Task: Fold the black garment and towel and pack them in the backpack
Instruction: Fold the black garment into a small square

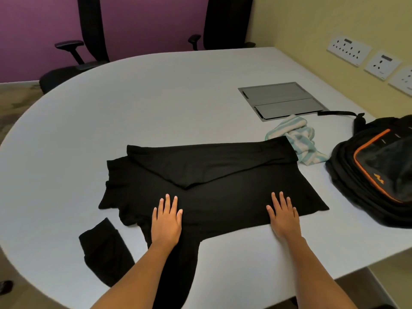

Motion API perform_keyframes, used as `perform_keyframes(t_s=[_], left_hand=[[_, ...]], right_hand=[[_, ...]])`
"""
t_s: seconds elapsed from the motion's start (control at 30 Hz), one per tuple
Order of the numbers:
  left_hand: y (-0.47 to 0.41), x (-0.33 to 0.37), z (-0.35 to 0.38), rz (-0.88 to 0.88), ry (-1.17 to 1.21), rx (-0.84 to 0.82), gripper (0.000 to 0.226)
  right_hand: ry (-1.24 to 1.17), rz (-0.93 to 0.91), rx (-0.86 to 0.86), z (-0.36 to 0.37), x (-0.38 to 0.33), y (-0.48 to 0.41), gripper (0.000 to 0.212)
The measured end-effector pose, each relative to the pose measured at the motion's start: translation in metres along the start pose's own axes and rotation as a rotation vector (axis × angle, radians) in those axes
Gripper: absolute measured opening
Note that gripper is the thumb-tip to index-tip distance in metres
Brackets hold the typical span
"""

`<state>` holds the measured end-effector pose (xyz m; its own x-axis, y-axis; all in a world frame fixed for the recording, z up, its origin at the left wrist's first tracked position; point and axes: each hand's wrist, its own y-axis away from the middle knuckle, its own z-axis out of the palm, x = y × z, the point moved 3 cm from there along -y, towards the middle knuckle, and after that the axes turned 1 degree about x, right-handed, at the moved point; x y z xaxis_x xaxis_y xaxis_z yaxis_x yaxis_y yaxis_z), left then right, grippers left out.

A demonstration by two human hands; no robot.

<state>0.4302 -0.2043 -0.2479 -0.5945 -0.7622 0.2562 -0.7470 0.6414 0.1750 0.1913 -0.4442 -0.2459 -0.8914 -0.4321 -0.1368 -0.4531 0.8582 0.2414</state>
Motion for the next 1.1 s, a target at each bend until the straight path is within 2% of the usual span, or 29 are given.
perform_keyframes(t_s=[0.2,0.37,0.43,0.57,0.63,0.7,0.8,0.9,1.03,1.1], left_hand=[[0.03,-0.004,0.006,-0.068,0.015,0.09,0.051],[0.052,-0.003,0.009,-0.254,0.093,0.222,0.052],[0.062,-0.002,0.011,-0.359,0.138,0.257,0.058],[0.079,-0.002,0.01,-0.744,0.34,0.23,0.08],[0.082,-0.002,0.006,-0.846,0.377,0.205,0.083],[0.083,-0.001,0.001,-0.885,0.378,0.218,0.071],[0.083,0.001,-0.007,-0.881,0.389,0.25,0.051],[0.084,0.002,-0.02,-0.903,0.538,0.279,0.042],[0.08,-0.005,-0.051,-0.911,0.615,0.31,0.042],[0.071,-0.017,-0.066,-0.913,0.649,0.333,0.042]], right_hand=[[-0.04,0.069,0.065,0.001,0.018,0.022,0.054],[-0.21,0.227,0.153,-0.009,0.038,0.016,0.056],[-0.29,0.327,0.214,-0.014,0.047,0.014,0.056],[-0.478,0.466,0.281,-0.024,0.06,0.005,0.058],[-0.556,0.538,0.29,-0.029,0.065,0.0,0.064],[-0.668,0.639,0.285,-0.036,0.069,-0.004,0.071],[-0.996,0.816,0.283,-0.049,0.069,-0.003,0.074],[-1.253,0.934,0.271,-0.057,0.07,-0.004,0.068],[-1.353,0.893,0.375,-0.065,0.073,-0.018,0.043],[-1.395,0.855,0.455,-0.072,0.071,-0.027,0.041]])
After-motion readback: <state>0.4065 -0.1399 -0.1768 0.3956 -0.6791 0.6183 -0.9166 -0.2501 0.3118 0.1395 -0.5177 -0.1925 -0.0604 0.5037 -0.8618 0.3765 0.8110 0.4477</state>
